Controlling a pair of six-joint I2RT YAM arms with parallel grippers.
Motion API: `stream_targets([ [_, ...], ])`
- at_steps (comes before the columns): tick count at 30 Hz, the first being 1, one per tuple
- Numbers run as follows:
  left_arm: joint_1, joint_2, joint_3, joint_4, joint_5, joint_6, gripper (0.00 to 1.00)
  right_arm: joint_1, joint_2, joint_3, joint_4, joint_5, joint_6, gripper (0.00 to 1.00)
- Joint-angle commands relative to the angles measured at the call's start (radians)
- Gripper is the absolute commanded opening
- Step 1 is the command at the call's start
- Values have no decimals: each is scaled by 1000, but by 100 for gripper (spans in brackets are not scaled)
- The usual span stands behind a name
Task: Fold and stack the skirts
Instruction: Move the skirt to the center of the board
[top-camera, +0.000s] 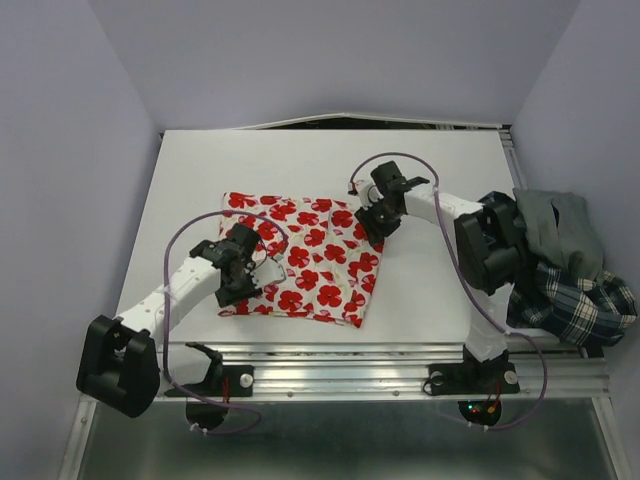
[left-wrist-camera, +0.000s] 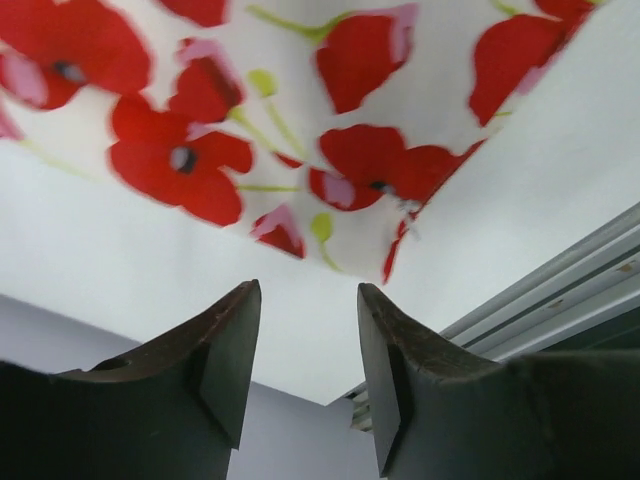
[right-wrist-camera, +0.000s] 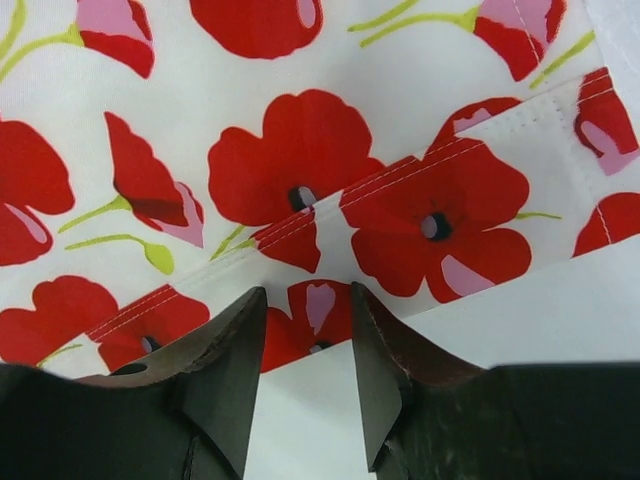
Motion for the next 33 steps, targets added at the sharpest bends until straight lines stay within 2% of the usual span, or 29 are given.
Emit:
stream_targets([
  [1, 118, -49, 166, -66, -17, 75, 59, 4, 7, -145, -10, 111, -41, 45],
  [2, 154, -40, 202, -72, 9, 81, 64, 4, -15, -168, -12, 109, -43, 45],
  [4, 246, -6, 301, -64, 90, 54, 65, 4, -70, -214, -21, 64, -41, 45],
  [7, 309, 84, 354, 15, 173, -31, 65, 4, -176, -270, -65, -42, -43, 45],
  [9, 331, 166, 382, 71, 241, -138, 65, 4, -244, -284, -108, -105, -58, 45],
  [11, 360, 265, 402, 92, 288, -240, 65, 13, -282, -276, -175, -148, -81, 45],
  [13, 380, 330, 436, 89, 381, -282, 65, 14, -321, -242, -226, -211, -108, 46],
  [15, 398, 399, 448, 95, 468, -324, 65, 14, -346, -219, -234, -208, -93, 48],
  [19, 399, 486, 437, 137, 520, -374, 64, 14, -363, -189, -133, -101, -67, 48],
  [22, 399, 519, 422, 175, 521, -403, 54, 14, -325, -187, -62, -52, -79, 45],
  [23, 399, 546, 425, 190, 520, -407, 42, 14, -291, -191, -18, -28, -79, 45],
  [25, 399, 577, 460, 209, 500, -428, 29, 14, -260, -214, 30, 2, -85, 43],
  [26, 399, 612, 479, 216, 489, -427, 19, 14, -227, -222, 60, 8, -86, 43],
  [27, 399, 632, 533, 221, 475, -430, 12, 14, -210, -237, 70, 11, -86, 42],
  [28, 399, 678, 570, 226, 443, -431, 0, 14, -185, -245, 83, 16, -86, 39],
  [32, 397, 831, 811, 204, 395, -428, 0, 14, -174, -310, 97, 5, -63, 37],
  [33, 397, 868, 941, 194, 376, -430, 0, 14, -179, -322, 97, -6, -52, 33],
])
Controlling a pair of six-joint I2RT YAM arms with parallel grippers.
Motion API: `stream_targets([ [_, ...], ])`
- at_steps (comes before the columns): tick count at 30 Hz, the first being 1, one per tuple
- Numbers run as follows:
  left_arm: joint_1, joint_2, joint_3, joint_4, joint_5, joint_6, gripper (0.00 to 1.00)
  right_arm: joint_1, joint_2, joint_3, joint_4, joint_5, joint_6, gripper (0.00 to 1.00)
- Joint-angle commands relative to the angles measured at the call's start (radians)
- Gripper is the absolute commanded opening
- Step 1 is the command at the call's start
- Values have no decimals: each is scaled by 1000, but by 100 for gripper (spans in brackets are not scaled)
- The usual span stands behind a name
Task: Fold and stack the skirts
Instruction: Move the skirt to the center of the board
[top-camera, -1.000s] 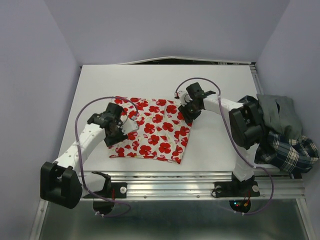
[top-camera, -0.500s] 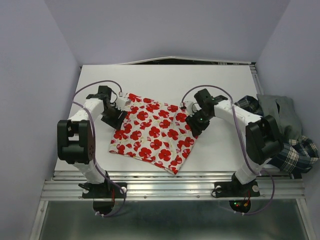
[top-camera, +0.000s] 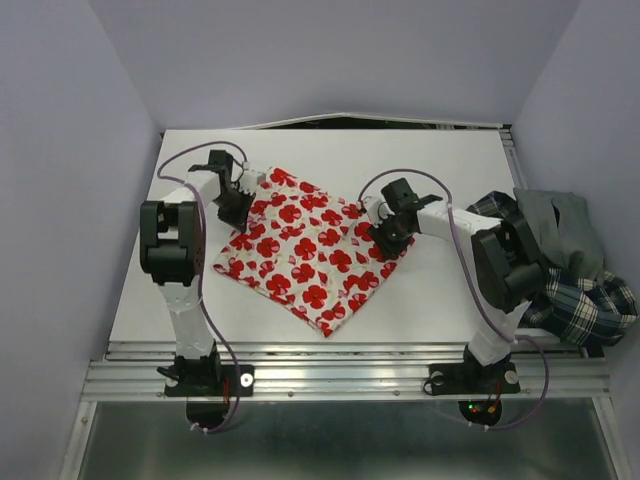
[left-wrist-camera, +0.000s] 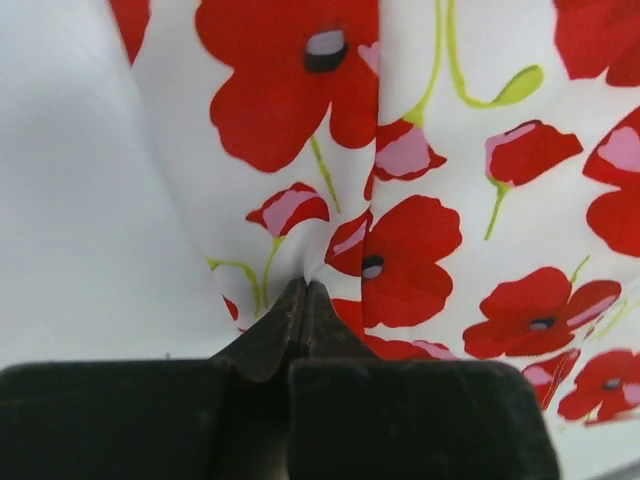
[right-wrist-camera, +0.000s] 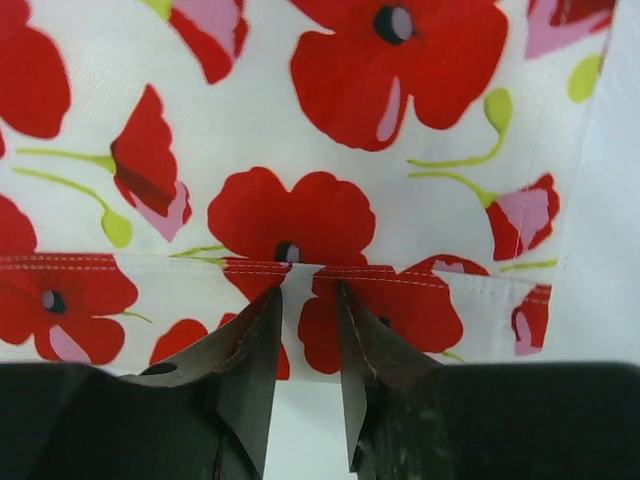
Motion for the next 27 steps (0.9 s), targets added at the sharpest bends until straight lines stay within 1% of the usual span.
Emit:
stream_targets([
  [1, -5, 155, 316, 1, -77, -17, 0, 7, -11, -82, 21, -19, 41, 32],
  [2, -8, 197, 382, 1, -96, -17, 0, 7, -21, -90, 14, -41, 55, 31],
  [3, -14, 235, 521, -32, -124, -19, 0, 7, -31, -94, 5, -65, 69, 31],
  [4, -17, 301, 592, -55, -132, -19, 14, 17, -50, -96, -20, -122, 85, 31],
  [5, -22, 326, 652, -98, -143, -19, 25, 17, -59, -91, -40, -157, 93, 31],
  [6, -22, 342, 745, -117, -149, -20, 34, 33, -71, -85, -57, -203, 102, 33],
  [7, -22, 346, 774, -125, -155, -17, 42, 53, -90, -78, -75, -309, 115, 35],
  [9, -20, 302, 783, -111, -157, -11, 54, 62, -143, -27, -124, -418, 139, 37],
  [10, -20, 265, 736, -97, -146, 1, 56, 71, -160, -4, -132, -470, 153, 43],
  [11, -20, 178, 693, -77, -128, 3, 56, 71, -171, 25, -138, -537, 182, 45],
  [12, -20, 130, 585, -27, -79, 3, 56, 71, -183, 89, -134, -537, 194, 50],
  [13, -22, 37, 526, 13, -49, -3, 56, 71, -182, 120, -115, -506, 216, 54],
  [14, -22, -5, 475, 18, 37, -5, 56, 71, -167, 145, -98, -479, 220, 54],
  [15, -25, -38, 426, 18, 76, -5, 56, 71, -151, 169, -86, -446, 222, 54],
  [16, -36, -95, 339, 16, 106, -5, 56, 62, -134, 209, -60, -391, 227, 54],
  [17, -42, -123, 296, 29, 133, -8, 54, 45, -112, 228, -48, -367, 234, 53],
  [18, -49, -144, 206, 41, 171, -12, 53, 36, -63, 244, -34, -336, 243, 50],
  [19, -57, -163, 162, 53, 178, -17, 53, 25, -35, 269, -17, -286, 239, 48],
  [21, -88, -188, 95, 91, 176, -38, 50, 5, 26, 297, 14, -239, 224, 45],
  [22, -102, -188, 46, 111, 176, -43, 47, -7, 86, 320, 23, -200, 201, 40],
  [25, -108, -180, -20, 130, 210, -69, 45, -16, 148, 327, 41, -149, 175, 37],
  [27, -115, -175, -41, 138, 218, -75, 42, -16, 165, 294, 67, -130, 164, 36],
])
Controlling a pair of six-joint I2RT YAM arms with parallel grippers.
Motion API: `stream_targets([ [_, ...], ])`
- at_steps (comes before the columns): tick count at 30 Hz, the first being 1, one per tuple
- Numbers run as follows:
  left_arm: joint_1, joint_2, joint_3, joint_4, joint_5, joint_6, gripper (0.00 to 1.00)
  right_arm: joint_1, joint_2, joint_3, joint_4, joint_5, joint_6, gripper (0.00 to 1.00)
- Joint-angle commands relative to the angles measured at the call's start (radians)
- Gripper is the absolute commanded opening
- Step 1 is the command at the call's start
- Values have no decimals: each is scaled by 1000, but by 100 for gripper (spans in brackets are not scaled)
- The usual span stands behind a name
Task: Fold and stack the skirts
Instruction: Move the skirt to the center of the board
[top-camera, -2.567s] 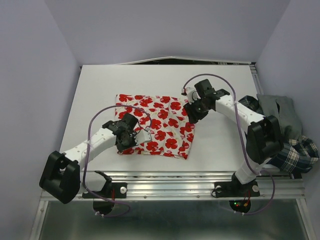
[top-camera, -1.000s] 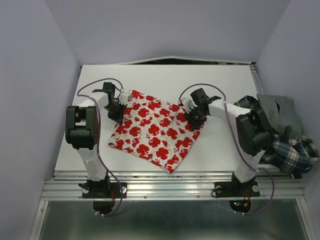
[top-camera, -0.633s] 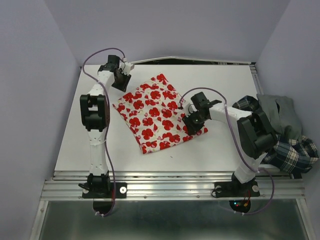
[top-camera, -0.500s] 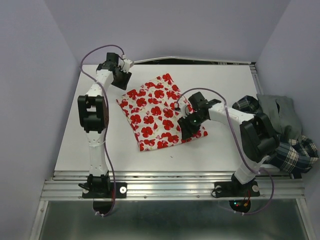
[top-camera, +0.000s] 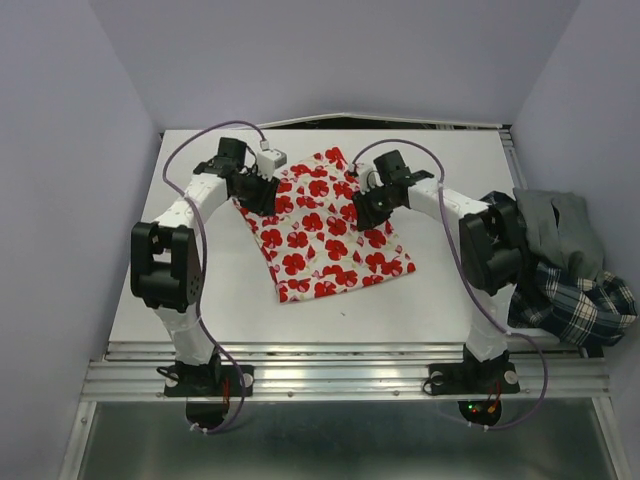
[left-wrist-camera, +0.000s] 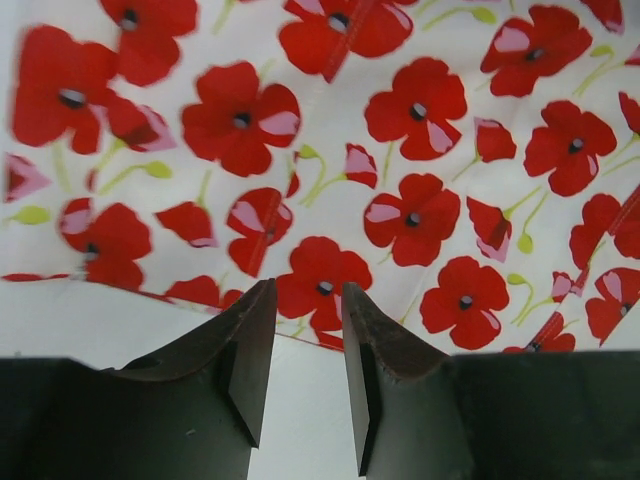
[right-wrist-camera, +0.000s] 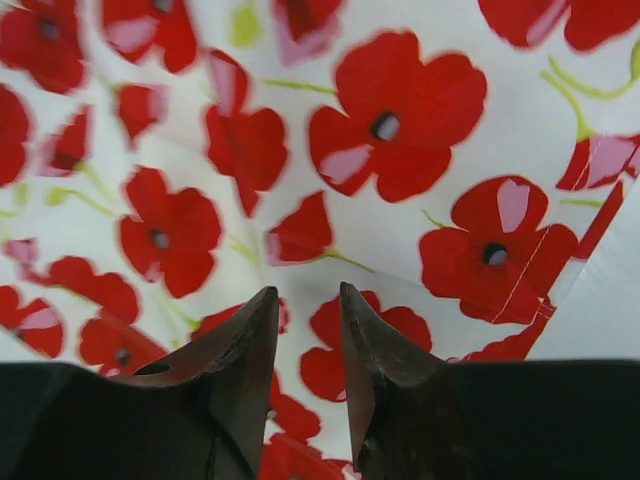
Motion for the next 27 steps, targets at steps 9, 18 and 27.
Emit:
stream_targets([
  [9, -18, 33, -83, 16, 34, -13, 40, 7, -74, -303, 89, 26, -2, 29],
  [18, -18, 37, 32, -92, 43, 56, 41, 228, -276, -474, 0, -112, 27, 28],
  [27, -24, 96, -11, -60, 22, 92, 41, 145, -249, -186, -54, 53, -45, 38],
])
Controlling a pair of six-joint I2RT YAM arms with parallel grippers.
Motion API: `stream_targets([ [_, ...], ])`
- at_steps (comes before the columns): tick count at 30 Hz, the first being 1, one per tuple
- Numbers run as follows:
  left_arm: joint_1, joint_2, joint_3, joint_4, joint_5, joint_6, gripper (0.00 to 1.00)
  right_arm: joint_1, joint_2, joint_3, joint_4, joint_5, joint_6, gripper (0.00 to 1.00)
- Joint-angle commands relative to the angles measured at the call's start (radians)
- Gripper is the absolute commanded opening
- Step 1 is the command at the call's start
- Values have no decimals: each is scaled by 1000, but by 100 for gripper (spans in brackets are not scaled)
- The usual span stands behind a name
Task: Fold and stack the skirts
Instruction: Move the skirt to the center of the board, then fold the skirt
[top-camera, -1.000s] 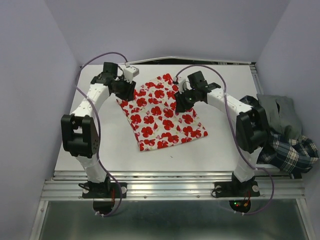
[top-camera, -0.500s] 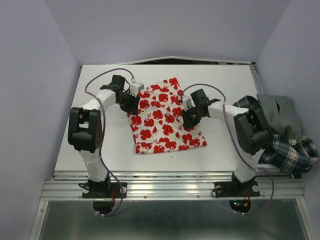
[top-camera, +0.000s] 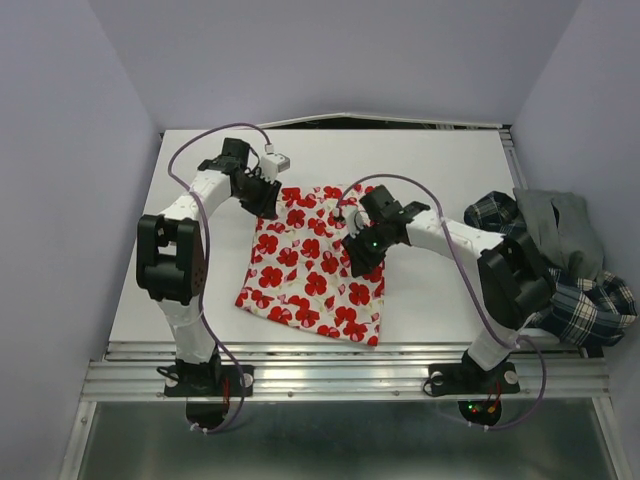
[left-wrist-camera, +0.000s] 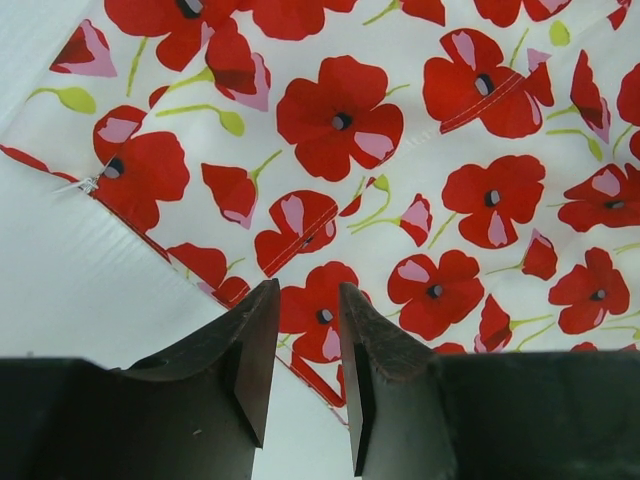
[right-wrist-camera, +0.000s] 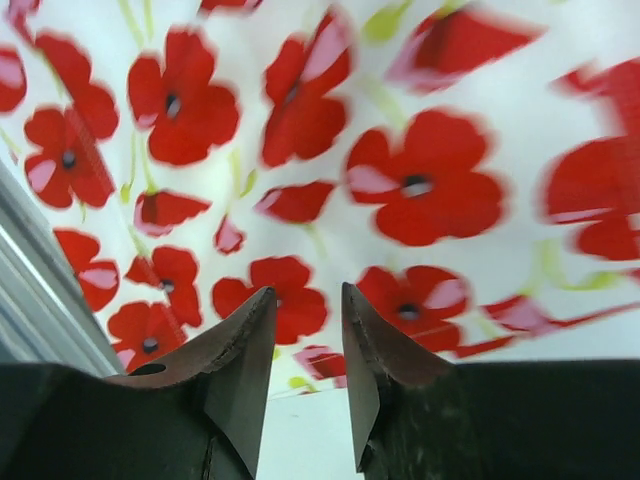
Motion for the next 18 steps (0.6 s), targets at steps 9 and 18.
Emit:
stream_targets([
  [9, 9, 38, 108, -22, 57, 140, 50, -321, 317, 624, 38, 117, -134, 72],
  [18, 41, 267, 483, 6, 21, 199, 75, -350, 605, 913, 87, 147, -248, 78],
])
